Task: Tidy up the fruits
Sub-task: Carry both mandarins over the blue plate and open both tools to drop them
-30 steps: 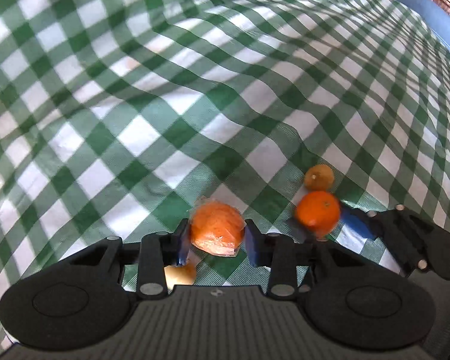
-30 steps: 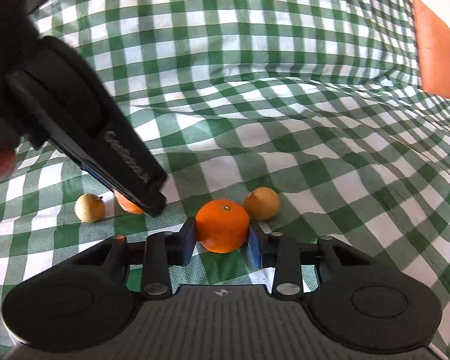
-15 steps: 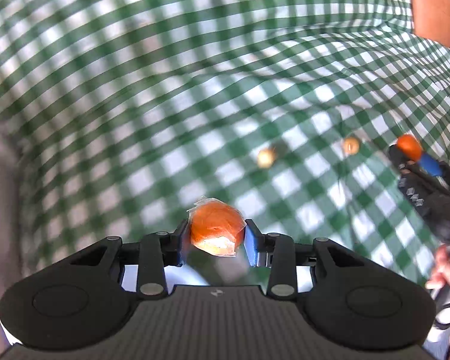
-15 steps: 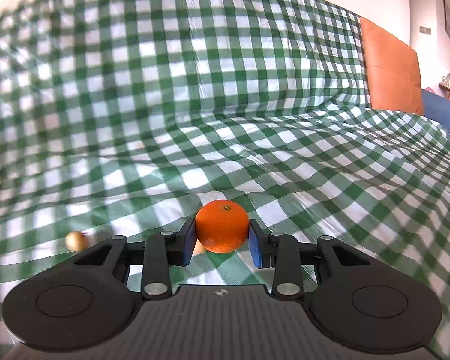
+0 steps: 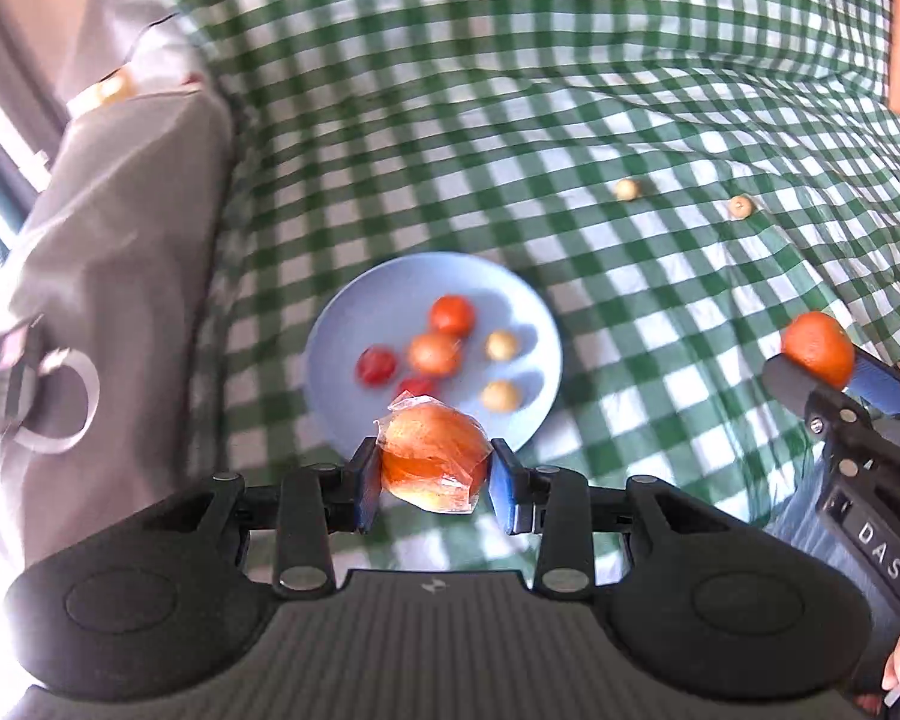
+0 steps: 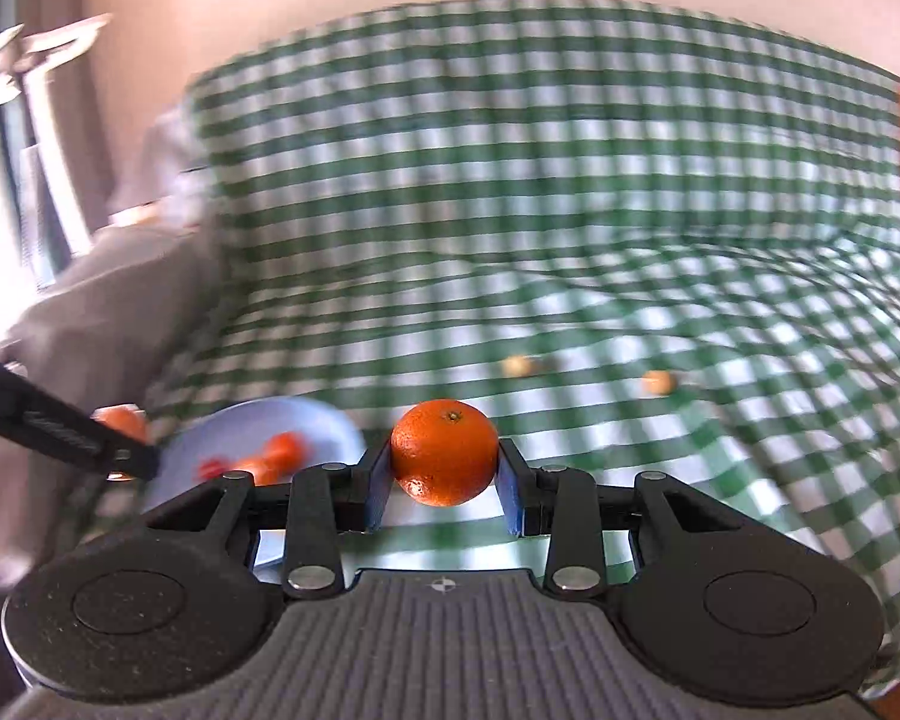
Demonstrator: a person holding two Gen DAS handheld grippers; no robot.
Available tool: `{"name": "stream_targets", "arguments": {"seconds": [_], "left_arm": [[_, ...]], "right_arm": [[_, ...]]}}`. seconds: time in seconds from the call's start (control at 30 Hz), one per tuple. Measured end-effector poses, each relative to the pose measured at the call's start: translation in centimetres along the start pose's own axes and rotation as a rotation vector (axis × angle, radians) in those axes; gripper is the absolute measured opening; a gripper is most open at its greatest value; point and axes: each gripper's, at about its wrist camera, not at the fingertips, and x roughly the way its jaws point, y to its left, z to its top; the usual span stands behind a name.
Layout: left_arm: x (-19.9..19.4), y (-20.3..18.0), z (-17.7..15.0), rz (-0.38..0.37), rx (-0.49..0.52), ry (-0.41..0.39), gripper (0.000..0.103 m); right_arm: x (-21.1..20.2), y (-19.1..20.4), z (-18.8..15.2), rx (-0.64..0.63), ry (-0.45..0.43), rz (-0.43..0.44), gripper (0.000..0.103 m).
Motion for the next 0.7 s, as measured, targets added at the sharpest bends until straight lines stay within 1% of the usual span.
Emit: {"name": "stream_targets", "arguments": {"seconds": [0.13,0.27,0.43,0.7], "left_arm": [[-1.7,2.0,-2.6,0.018,-0.033,-0.009,0.041],[-2.9,3.5,-4.5,0.02,-0.071,-0.026,0.041],[-3.5,4.6,-5.8,0.008,-0.098,-0.038,0.041],[-3.5,5.2,-6.2,-0.011,-0.113,-0.047,0.041]], "right_arm": [[-2.0,3.6,0.2,-0.053,0.002,0.083,0.038],[-3.3,6.5,-0.4,-0.105,0.007,0.128,0.038],[-4.1,8.9,-1.2,-0.159,0.026,0.147,0.038],[-4.4,10.5,-1.5,-0.208,0.023,0.139,0.038]]}}
